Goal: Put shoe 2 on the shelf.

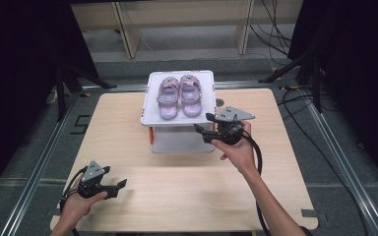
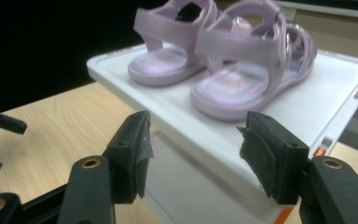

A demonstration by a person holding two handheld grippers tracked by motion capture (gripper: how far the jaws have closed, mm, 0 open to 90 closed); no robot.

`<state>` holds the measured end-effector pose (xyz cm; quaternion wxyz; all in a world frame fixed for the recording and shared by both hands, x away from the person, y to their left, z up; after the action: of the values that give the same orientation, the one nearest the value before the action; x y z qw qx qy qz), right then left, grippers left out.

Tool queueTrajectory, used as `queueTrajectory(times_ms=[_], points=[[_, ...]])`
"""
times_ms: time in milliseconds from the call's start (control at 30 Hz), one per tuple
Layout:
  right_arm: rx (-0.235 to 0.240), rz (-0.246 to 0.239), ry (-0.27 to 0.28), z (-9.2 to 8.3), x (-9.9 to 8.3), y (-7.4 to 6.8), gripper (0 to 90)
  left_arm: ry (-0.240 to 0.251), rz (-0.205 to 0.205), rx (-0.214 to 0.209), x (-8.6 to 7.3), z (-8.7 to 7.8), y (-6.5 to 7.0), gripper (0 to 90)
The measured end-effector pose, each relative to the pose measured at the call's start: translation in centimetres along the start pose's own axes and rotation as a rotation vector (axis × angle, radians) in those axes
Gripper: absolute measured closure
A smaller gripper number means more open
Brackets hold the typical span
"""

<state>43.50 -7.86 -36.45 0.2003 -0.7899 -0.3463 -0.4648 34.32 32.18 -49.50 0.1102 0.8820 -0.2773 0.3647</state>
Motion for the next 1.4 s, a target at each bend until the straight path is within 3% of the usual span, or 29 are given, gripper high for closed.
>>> queueTrajectory(times_ms=[100,133,167,200,233,267,367,400,433,500,600,667,767,833,867,900,933,967,1000,1067,1167,1233,1267,1333,1400], points=[[0.039,0.014,-0.021,0.0,-0.7,-0.2,40.5,0.007,-0.002,-0.004,0.1,0.0,0.0,15.0],[0.031,0.013,-0.027,0.0,-0.8,-0.3,40.5,0.002,0.046,0.006,0.2,-0.1,-0.3,15.0],[0.043,0.005,-0.008,0.0,-0.9,-0.4,40.6,0.018,0.025,-0.005,0.2,0.0,-0.1,15.0],[0.036,0.004,-0.03,-0.2,-1.1,-0.5,40.2,0.011,0.003,-0.004,0.1,-0.1,0.1,15.0],[0.039,-0.002,-0.019,-0.2,-1.2,-0.7,40.3,0.015,0.0,-0.005,0.0,-0.1,0.1,15.0],[0.029,-0.008,-0.008,-0.3,-1.3,-0.8,40.3,0.005,0.025,0.003,0.0,-0.2,-0.2,15.0],[0.063,0.01,-0.008,-0.7,-1.6,-1.4,39.8,0.012,0.008,0.0,-0.2,-0.1,-0.2,15.0],[0.046,-0.02,-0.009,-1.0,-1.7,-1.4,39.7,0.016,0.016,-0.001,-0.1,-0.2,-0.2,15.0],[0.054,0.005,-0.019,-1.1,-1.8,-1.7,39.5,0.017,0.01,-0.001,-0.1,-0.2,0.0,15.0],[0.062,0.003,-0.014,-1.6,-2.1,-2.2,39.3,0.006,0.035,0.0,0.0,-0.3,0.0,15.0],[0.055,-0.018,-0.011,-2.3,-2.7,-2.5,39.2,0.013,0.029,-0.003,-0.1,-0.2,0.0,15.0],[0.07,-0.006,-0.018,-2.9,-3.4,-3.0,39.1,0.01,0.005,-0.002,-0.2,-0.2,0.1,15.0],[0.048,0.002,-0.009,-3.5,-4.4,-3.2,39.0,0.002,0.04,0.003,-0.1,-0.1,0.0,15.0],[0.06,0.024,-0.003,-3.6,-5.2,-3.3,39.1,0.01,0.013,-0.004,-0.1,-0.1,0.2,15.0],[0.044,0.01,-0.012,-3.8,-5.8,-3.2,39.0,0.009,0.015,-0.004,-0.1,-0.1,0.2,15.0],[0.05,0.015,-0.012,-3.8,-6.3,-3.2,39.0,0.001,0.048,0.005,-0.1,-0.1,-0.1,15.0],[0.049,0.011,-0.003,-3.7,-6.8,-3.2,39.0,0.008,0.019,0.0,-0.1,-0.2,0.1,15.0],[0.066,0.048,-0.039,-3.9,-7.4,-3.4,38.9,0.008,0.014,-0.002,-0.1,-0.2,0.1,15.0],[0.072,0.029,-0.022,-3.8,-7.7,-3.2,38.8,0.01,0.014,0.0,-0.1,-0.2,0.1,15.0],[0.06,0.054,-0.062,-4.0,-8.9,-3.1,38.6,0.01,0.029,-0.002,-0.1,-0.2,0.0,15.0],[0.059,0.056,-0.068,-4.0,-10.1,-2.7,38.5,0.009,0.011,-0.004,-0.1,-0.1,0.2,15.0],[0.067,0.098,-0.097,-4.0,-10.9,-2.9,38.5,0.005,0.013,-0.004,-0.1,-0.1,0.2,15.0],[0.052,0.089,-0.1,-3.9,-11.3,-2.8,38.3,0.007,0.013,-0.004,-0.1,-0.1,0.2,15.0],[0.068,0.092,-0.098,-3.6,-11.8,-2.9,36.6,0.001,0.019,0.002,-0.1,-0.2,0.1,15.0],[0.045,0.087,-0.128,-3.6,-12.4,-2.8,35.0,0.002,0.02,0.001,-0.1,-0.2,0.1,15.0]])
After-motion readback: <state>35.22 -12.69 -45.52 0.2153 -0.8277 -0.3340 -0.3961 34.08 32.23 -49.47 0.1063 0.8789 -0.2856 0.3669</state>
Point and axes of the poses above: each handheld gripper's, and its own axes: z roughly forward along the jaws, x roughly out of its top, y roughly to its right, the point moved 2 cm from there along z, roughly forward along the jaws, and after that the axes turned 10 degrees about -y, right-handed, at the moved point
